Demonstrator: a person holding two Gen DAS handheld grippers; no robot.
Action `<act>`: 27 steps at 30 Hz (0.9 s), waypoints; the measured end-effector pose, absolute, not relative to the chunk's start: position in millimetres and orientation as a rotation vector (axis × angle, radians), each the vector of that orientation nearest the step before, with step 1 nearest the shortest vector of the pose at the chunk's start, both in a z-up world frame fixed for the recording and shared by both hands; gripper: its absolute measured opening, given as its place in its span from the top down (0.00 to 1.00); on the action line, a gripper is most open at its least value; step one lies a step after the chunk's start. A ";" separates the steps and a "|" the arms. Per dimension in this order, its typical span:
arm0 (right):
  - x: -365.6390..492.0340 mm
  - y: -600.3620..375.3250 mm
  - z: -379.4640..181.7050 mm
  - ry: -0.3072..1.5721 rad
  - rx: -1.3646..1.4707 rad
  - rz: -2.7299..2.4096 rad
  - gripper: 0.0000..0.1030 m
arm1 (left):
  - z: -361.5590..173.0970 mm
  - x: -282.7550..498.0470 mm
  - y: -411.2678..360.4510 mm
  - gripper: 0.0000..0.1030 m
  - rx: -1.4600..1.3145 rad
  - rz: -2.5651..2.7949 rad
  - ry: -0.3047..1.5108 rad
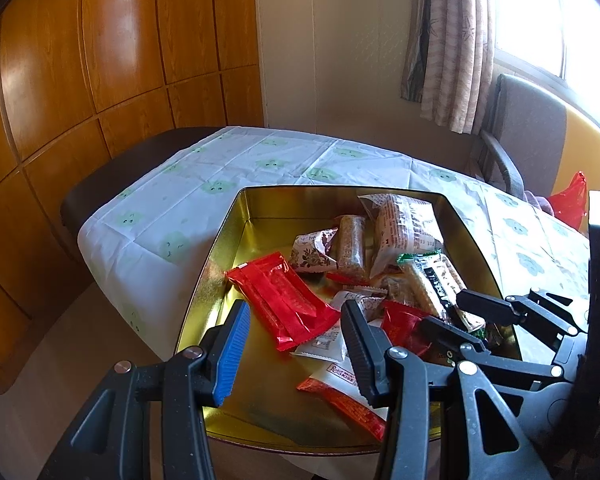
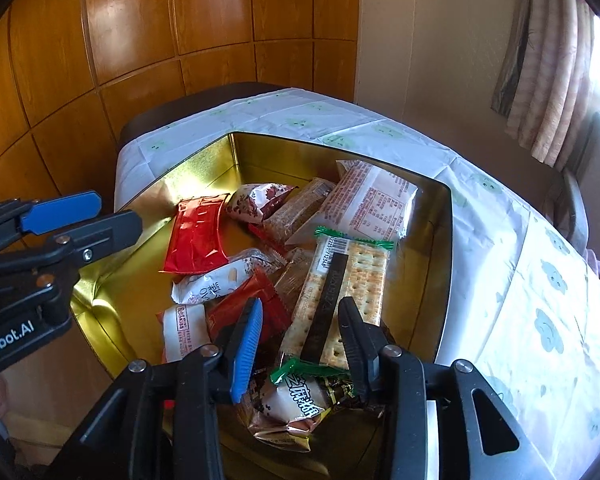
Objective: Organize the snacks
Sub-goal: 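Carry the cracker packet over the tin and lower it in with the right gripper, then open the right gripper and withdraw both grippers from the tin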
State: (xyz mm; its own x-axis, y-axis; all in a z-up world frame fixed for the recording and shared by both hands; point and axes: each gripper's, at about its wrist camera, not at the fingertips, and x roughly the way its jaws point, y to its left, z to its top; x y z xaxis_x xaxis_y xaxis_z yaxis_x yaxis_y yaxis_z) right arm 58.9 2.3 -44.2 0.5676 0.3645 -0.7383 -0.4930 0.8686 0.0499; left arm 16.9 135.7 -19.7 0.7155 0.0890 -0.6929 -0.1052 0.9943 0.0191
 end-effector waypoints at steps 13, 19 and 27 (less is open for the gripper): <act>13.8 -39.0 -12.1 0.704 -0.028 0.342 0.23 | -11.4 0.8 120.2 0.51 -0.006 0.114 0.725; -4.6 -58.6 -13.6 0.697 0.007 0.243 0.18 | -4.3 -9.5 109.8 0.42 0.007 0.106 0.692; -15.7 -68.4 -18.8 0.705 0.010 0.196 0.15 | -0.9 -16.3 97.8 0.38 0.045 0.132 0.680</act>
